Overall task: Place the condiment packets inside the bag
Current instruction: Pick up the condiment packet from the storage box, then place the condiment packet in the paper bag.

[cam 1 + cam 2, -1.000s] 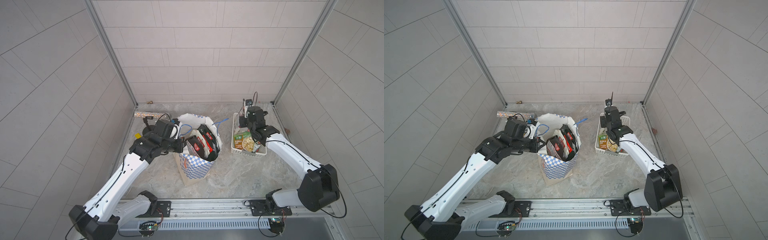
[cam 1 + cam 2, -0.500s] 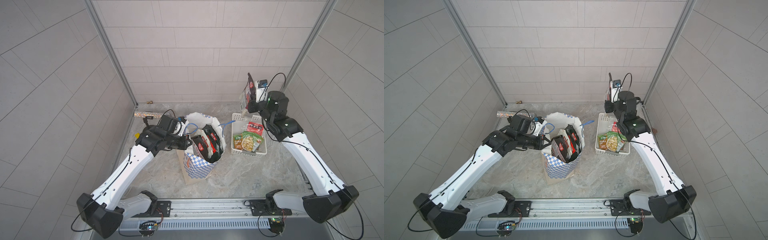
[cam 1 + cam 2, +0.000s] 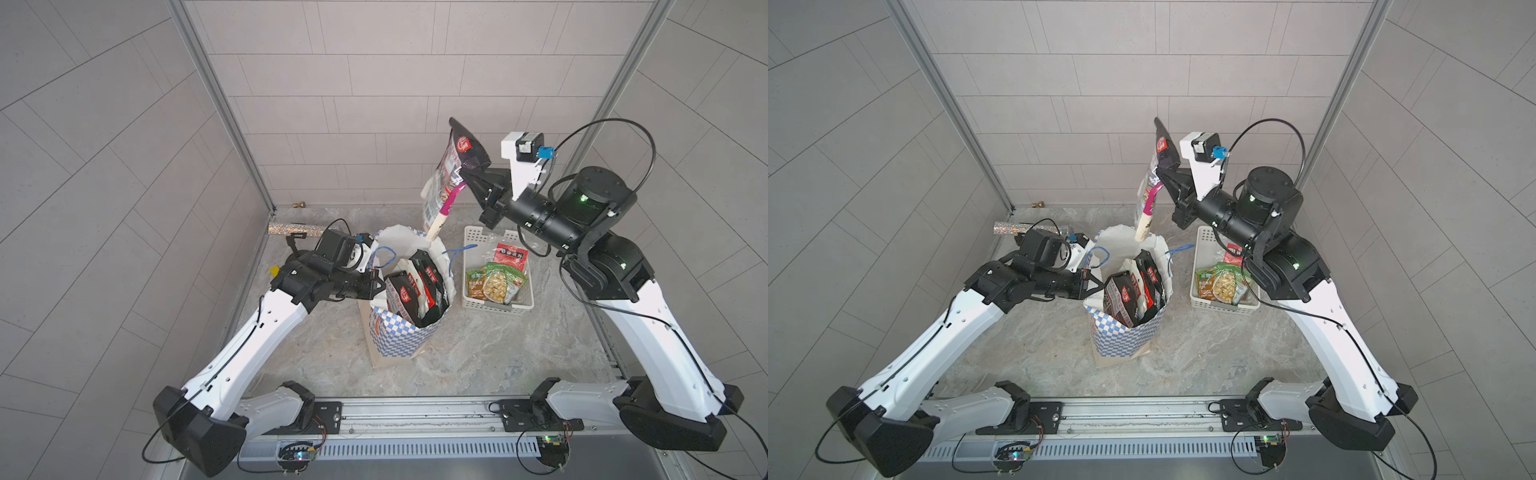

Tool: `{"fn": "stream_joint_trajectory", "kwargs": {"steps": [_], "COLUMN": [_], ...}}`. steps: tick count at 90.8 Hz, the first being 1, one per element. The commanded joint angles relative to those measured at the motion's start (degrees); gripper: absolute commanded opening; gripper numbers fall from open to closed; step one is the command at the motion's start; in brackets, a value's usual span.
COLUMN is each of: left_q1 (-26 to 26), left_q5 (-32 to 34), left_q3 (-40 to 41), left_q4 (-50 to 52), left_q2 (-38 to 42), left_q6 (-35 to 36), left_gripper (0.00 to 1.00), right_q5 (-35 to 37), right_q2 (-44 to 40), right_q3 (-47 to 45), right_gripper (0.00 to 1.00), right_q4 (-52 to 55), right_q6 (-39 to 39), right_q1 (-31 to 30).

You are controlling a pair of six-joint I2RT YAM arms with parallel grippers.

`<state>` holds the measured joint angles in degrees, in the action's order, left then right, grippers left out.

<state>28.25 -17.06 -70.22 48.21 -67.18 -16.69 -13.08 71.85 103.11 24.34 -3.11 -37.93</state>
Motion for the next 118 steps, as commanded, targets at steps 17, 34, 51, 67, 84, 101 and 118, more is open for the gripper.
{"fn": "stream_joint_trajectory", "kwargs": {"steps": [17, 34, 51, 67, 84, 101, 118], "left_q1": [0.3, 0.3, 0.3, 0.3, 0.3, 0.4, 0.3], "left_q5": [0.8, 1.3, 2.0, 3.4, 3.5, 3.4, 3.8], "left_q3": [-0.4, 0.1, 0.3, 0.8, 1.1, 1.2, 1.7], "left_q4": [-2.8, -3.2, -3.5, -3.9, -4.4, -4.6, -4.9], "left_q2": [2.3, 2.4, 2.1, 3.0, 3.1, 2.7, 3.4], "left_q6": [-0.4, -0.4, -0.7, -0.9, -1.1, -1.1, -1.2], "left_gripper": [0.0, 0.0, 0.0, 0.0, 0.0, 0.0, 0.0], "right_q5": [-0.8, -6.6, -7.8, -4.5, -1.8, -1.6, -2.9], "right_q2": [-6.2, -5.5, -5.1, -7.7, -9.5, -7.1, -4.5], "right_q3": [-19.3, -24.6, -26.2, -33.2, -35.3, -26.8, -26.3], "right_gripper": [0.0, 0.0, 0.0, 0.0, 0.0, 0.0, 0.0], "right_q4": [-11.4, -11.4, -13.5, -21.3, -24.3, -18.8, -21.6], "right_q6": [-10.1, -11.2, -13.8, -23.5, -26.8, -22.5, -25.1], "right_q1": [-6.0, -9.8, -10.6, -11.3, -12.5, -12.6, -12.6]}}
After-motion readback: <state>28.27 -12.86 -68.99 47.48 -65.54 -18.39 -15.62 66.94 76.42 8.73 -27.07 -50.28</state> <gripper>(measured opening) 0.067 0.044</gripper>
